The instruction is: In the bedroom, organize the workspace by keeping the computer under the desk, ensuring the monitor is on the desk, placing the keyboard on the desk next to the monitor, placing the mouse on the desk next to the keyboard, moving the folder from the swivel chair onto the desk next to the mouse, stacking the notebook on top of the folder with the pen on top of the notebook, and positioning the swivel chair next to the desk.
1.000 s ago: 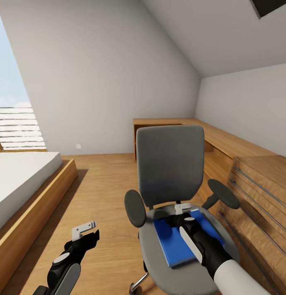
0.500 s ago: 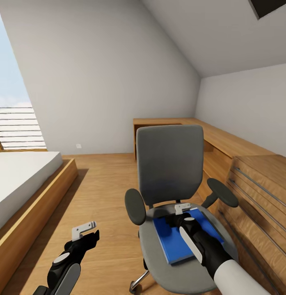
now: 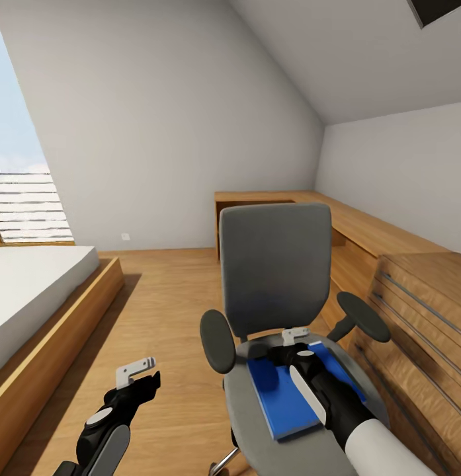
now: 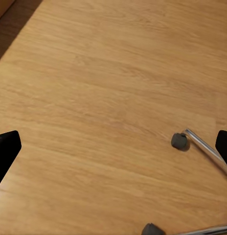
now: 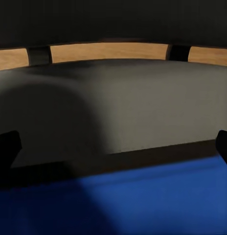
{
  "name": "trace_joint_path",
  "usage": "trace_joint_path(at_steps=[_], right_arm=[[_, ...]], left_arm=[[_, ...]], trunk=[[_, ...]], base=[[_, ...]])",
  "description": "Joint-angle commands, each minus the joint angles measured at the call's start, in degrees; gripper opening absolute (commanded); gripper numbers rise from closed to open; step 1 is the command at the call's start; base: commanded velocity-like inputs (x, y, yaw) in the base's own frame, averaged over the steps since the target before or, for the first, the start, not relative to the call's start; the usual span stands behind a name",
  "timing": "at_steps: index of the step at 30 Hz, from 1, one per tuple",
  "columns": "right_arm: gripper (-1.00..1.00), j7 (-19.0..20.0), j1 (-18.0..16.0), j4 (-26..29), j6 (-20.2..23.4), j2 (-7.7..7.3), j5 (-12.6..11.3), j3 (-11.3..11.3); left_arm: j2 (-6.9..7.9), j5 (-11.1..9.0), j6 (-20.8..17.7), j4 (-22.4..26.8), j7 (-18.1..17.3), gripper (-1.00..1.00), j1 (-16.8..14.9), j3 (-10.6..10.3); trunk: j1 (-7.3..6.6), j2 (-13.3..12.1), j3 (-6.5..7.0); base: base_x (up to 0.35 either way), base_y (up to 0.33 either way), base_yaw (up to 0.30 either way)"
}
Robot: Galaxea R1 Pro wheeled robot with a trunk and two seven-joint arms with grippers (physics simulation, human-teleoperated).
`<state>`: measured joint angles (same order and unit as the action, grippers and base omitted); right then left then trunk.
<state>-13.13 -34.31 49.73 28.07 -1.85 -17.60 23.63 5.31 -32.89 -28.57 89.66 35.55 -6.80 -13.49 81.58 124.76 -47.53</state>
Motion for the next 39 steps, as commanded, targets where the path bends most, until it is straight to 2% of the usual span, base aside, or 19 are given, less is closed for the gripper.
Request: trace_joint_path(at_steps=[1, 15, 31, 39], right_arm=[[1.0, -0.6, -0.1, 0.1, 0.2, -0.08, -0.6, 0.3], [1.0, -0.4, -0.1, 0.2, 0.0, -0.08, -0.6, 0.6], [1.0, -0.5, 0.0, 0.4, 0.0, 0.04, -0.6, 0.9], [1.0, -0.5, -0.1, 0.4, 0.0, 0.09, -0.6, 1.0]], left_arm=[[0.06, -0.5, -0.1, 0.1, 0.6, 1.0, -0.1, -0.1], [0.09, -0.5, -0.1, 0.0, 0.5, 1.0, -0.1, -0.1], [0.08, -0.5, -0.1, 0.0, 0.6, 1.0, -0.1, -0.1], [0.09, -0.5, -0.1, 0.0, 0.6, 1.0, -0.1, -0.1]], trunk=[[-0.01, 0.0, -0.06], [-0.01, 0.0, -0.06], [-0.01, 0.0, -0.07], [-0.01, 0.0, -0.37]], base=[[0.017, 0.0, 0.0], [0.113, 0.0, 0.0], [0.005, 0.0, 0.001], [0.0, 0.0, 0.102]])
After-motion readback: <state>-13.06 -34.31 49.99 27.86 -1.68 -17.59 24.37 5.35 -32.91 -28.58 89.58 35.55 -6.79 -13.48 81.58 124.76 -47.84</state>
